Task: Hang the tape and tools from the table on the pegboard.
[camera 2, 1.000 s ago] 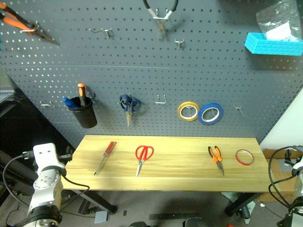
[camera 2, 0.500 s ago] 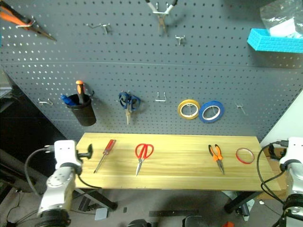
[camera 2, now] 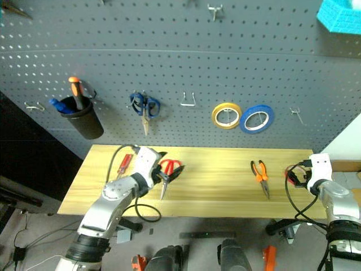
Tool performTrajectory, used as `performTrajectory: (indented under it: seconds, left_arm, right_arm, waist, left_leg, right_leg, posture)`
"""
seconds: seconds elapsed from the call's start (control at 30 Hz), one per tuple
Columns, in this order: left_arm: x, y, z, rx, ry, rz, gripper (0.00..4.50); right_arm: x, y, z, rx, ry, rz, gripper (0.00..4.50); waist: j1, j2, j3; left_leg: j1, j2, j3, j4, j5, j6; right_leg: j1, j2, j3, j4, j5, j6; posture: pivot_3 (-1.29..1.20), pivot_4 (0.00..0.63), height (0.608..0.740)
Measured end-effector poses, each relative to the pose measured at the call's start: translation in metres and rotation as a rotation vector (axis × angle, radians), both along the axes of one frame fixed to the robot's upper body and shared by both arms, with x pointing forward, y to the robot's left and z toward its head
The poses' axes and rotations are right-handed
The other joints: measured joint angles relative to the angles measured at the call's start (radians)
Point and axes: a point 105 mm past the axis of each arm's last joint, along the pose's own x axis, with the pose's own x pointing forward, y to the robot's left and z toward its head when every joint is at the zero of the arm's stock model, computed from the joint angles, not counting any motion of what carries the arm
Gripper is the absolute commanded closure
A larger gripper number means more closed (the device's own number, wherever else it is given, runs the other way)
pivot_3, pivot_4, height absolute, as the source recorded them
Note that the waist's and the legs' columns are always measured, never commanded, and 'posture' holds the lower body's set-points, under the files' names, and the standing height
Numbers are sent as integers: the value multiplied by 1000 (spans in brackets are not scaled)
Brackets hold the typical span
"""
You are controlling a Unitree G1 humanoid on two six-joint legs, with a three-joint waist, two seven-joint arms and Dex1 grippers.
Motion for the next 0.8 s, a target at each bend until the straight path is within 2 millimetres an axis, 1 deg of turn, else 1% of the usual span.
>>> performTrajectory:
  seconds: [0.03, 0.07, 0.1, 0.2, 0.3, 0.4, 0.5, 0.57, 0.6, 0.67, 0.7, 0.8]
  left_arm:
    - [-2, -5, 6, 8, -8, -56, 24]
    - [-4, -9, 11, 21, -16, -101, 24]
    - [-6, -13, 15, 31, -21, -141, 24]
    - [-10, -23, 25, 56, -43, -228, 24]
    - [-11, -31, 31, 64, -58, -275, 24]
    - [-14, -35, 30, 77, -51, -312, 24]
    - [-16, -33, 30, 96, -49, -327, 0]
    - [-18, -34, 32, 100, -55, -340, 0]
    - [-18, -34, 32, 100, -57, -342, 0]
    - [-18, -34, 32, 102, -58, -342, 0]
    - [-18, -34, 32, 102, -60, -342, 0]
    - [-19, -35, 33, 101, -63, -346, 0]
  right_arm:
    - [3, 1, 1, -1, 8, -1, 0]
    - [6, 1, 2, -5, 11, -2, 0]
    - [8, 1, 2, -15, 23, -2, 0]
    - [14, 3, -4, -33, 65, 0, 0]
    - [22, 4, -11, -54, 111, 2, 0]
    - [26, 0, -16, -77, 146, -8, 0]
    - [32, -2, -15, -101, 163, -4, 612]
    - [34, -1, -15, -112, 189, 10, 1263]
    - [34, 0, -15, -115, 205, 19, 1709]
    - [33, 1, -17, -102, 232, 30, 2373]
    - [33, 1, -17, -103, 243, 38, 2775]
    - [32, 2, -18, -129, 280, 64, 3802]
  waist:
    - [-2, 0, 9]
    - [-4, 0, 19]
    - [-4, 0, 23]
    - [-4, -3, 45]
    - [-5, -6, 65]
    - [-3, -7, 81]
    - [-4, -10, 91]
    - [-2, -11, 92]
    - [0, -11, 93]
    - [5, -11, 93]
    - [7, -12, 93]
    - [9, -12, 93]
  left_leg:
    - [-1, 0, 0, 0, 0, 0]
    - [-1, 0, 0, 0, 0, 0]
    - [-5, 0, 0, 0, 0, 0]
    - [-8, 0, 0, 1, 0, 0]
    - [-9, -1, 0, 2, 0, 0]
    - [-9, -1, 0, 2, 0, 0]
    - [-9, 0, 0, 1, 0, 0]
    - [-10, 0, 0, 1, 0, 0]
    - [-10, 0, -1, 2, -1, 1]
    - [-10, -1, -1, 2, -1, 1]
    - [-10, -1, -1, 2, -1, 1]
    - [-10, -1, -1, 2, 0, 0]
  right_leg:
    - [-1, 0, 0, 1, 0, 0]
    - [-1, 0, 0, 1, 0, 0]
    - [-5, 0, 0, 1, 0, 0]
    - [-7, 0, -1, 1, 0, 0]
    - [-8, -1, -1, 1, 0, 0]
    - [-8, -1, -1, 2, 0, 0]
    - [-9, -1, -2, 2, 0, 0]
    - [-9, -1, -2, 1, 0, 0]
    - [-9, -2, -2, 1, 0, 0]
    - [-9, -2, -2, 1, 0, 0]
    - [-9, -2, -2, 1, 0, 0]
    - [-8, -2, -2, 1, 0, 0]
  posture:
    - [-169, 290, 740]
    - [-158, 307, 740]
    - [-155, 312, 740]
    - [-140, 328, 740]
    - [-120, 336, 740]
    - [-99, 342, 740]
    - [-90, 341, 740]
    - [-79, 339, 740]
    - [-76, 337, 740]
    - [-75, 335, 740]
    - [-75, 334, 740]
    - [-73, 331, 740]
